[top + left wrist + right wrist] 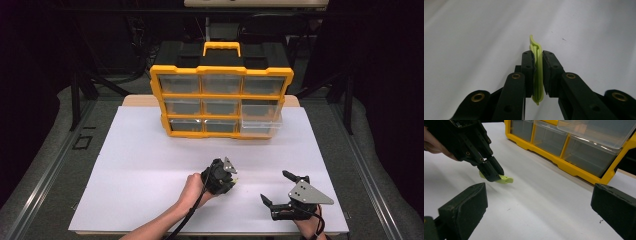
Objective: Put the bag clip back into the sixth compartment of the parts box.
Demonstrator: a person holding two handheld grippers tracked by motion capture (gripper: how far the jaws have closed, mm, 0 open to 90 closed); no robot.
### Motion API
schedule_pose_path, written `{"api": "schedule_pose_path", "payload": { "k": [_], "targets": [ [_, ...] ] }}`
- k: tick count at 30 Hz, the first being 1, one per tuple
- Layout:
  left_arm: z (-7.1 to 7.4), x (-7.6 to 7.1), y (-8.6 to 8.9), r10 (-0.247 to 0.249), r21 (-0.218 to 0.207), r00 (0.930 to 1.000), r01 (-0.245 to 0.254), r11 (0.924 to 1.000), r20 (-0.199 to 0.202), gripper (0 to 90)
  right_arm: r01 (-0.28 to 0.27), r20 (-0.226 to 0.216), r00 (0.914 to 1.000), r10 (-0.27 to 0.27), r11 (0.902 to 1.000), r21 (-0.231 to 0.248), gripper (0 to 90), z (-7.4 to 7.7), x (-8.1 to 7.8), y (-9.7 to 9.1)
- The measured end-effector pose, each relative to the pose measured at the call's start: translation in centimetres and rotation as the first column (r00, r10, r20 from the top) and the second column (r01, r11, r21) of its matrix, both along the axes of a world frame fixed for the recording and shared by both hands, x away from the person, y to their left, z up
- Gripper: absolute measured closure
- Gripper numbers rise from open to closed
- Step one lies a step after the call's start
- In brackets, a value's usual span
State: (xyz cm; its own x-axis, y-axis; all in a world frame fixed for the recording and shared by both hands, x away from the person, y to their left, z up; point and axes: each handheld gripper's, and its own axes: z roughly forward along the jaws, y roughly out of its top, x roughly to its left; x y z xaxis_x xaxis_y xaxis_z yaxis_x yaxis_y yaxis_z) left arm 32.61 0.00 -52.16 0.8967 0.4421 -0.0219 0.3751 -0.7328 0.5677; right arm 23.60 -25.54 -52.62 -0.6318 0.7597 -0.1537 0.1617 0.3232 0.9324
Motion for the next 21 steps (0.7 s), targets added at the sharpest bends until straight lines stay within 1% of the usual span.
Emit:
{"api": "schedule_pose_path", "payload": {
  "k": [1, 6, 16, 21],
  "targets": [
    [0.1, 0.0, 0.1, 0.000, 0.000, 1.0000, 0.000, 1.0000, -0.006, 80.4, 0.000, 0.000, 1.0000, 0.000, 1.0000, 0.000, 0.2, 0.0, 0.0, 0.0],
    [0.3, 0.2, 0.6, 0.000, 0.000, 0.9999, 0.000, 1.0000, -0.011, 80.4, -0.001, -0.001, 1.0000, 0.001, 1.0000, 0.001, 0.2, 0.0, 0.0, 0.0],
    [0.7, 0.9, 1.4, -0.010, 0.021, 0.9997, 0.010, 0.9997, -0.022, 80.3, -0.001, 0.000, 1.0000, 0.001, 1.0000, 0.000, 0.2, 0.0, 0.0, 0.0],
    [1.0, 1.2, 1.8, -0.017, 0.017, 0.9995, 0.018, 0.9997, -0.027, 80.3, -0.001, -0.002, 1.0000, 0.001, 1.0000, 0.004, 0.3, 0.0, 0.0, 0.0]
  ]
}}
